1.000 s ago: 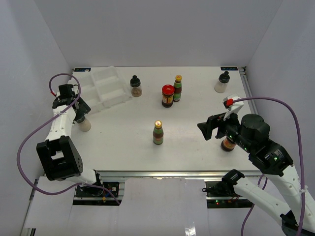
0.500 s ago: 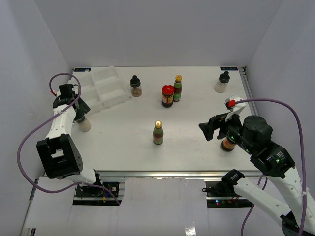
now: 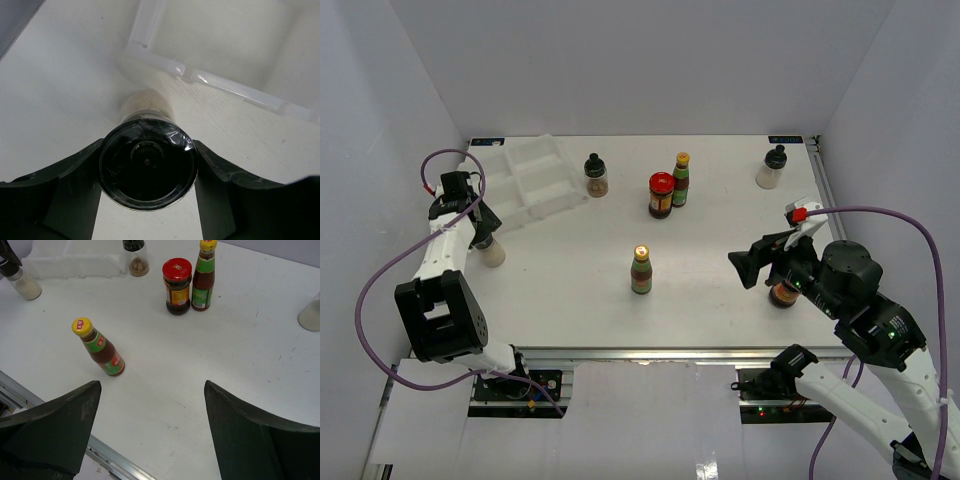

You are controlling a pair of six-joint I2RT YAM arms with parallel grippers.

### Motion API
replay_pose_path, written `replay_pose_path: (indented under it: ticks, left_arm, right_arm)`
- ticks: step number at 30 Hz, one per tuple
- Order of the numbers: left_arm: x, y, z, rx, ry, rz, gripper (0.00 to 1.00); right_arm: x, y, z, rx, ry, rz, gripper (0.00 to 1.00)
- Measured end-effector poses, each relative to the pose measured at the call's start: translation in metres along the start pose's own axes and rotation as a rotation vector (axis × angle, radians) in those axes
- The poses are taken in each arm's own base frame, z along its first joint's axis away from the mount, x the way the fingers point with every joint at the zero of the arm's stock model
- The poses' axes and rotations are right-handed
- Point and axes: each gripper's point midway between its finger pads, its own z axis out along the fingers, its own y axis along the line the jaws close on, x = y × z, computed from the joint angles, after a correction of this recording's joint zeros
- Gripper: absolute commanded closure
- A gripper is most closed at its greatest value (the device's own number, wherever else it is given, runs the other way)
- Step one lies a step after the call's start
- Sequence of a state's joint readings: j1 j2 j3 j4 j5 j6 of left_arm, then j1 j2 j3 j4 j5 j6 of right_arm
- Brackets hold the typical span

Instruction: Organize the condiment bottles

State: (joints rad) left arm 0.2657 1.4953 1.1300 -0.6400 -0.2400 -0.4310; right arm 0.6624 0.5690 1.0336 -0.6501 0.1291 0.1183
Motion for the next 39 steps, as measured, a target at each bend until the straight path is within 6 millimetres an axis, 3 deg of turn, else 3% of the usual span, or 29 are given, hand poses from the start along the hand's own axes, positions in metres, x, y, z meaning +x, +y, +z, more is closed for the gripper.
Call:
replay_pose_path:
  ticks: [4, 9, 14, 17, 21, 25, 29, 37, 39]
  left_arm:
    - [0.000, 0.000, 0.000, -0.001, 0.000, -0.001, 0.99]
    - [0.006, 0.005, -0.010, -0.011, 0.020, -0.008, 1.00]
    - [0.004, 0.009, -0.041, 0.009, 0.019, -0.016, 1.00]
    - [-0.025, 0.000, -0.072, 0.054, -0.034, -0.030, 1.00]
    - [-0.084, -0.020, -0.116, 0.147, -0.173, -0.060, 1.00]
    - [-0.134, -0.039, -0.142, 0.214, -0.286, -0.083, 1.00]
    - [-0.161, -0.060, -0.125, 0.240, -0.279, -0.080, 1.00]
    - [-0.179, -0.104, -0.026, 0.244, -0.179, -0.021, 1.00]
    - [-0.185, -0.112, -0.009, 0.245, -0.177, -0.013, 1.00]
  right_arm:
    - [0.002, 0.000, 0.000, 0.001, 0.006, -0.003, 0.10]
    - [0.002, 0.000, -0.003, 0.001, 0.015, -0.004, 0.10]
    - [-0.002, 0.000, -0.006, -0.003, 0.013, -0.002, 0.10]
    - [-0.004, 0.003, -0.008, -0.013, 0.019, 0.005, 0.10]
    - [-0.011, 0.008, -0.010, -0.038, 0.023, 0.013, 0.10]
    - [-0.021, 0.012, -0.013, -0.053, 0.014, 0.020, 0.10]
    - [-0.030, 0.013, -0.015, -0.052, 0.009, 0.029, 0.10]
    - [-0.036, 0.015, -0.015, -0.055, 0.000, 0.049, 0.10]
    - [-0.037, 0.015, -0.013, -0.055, -0.002, 0.054, 0.10]
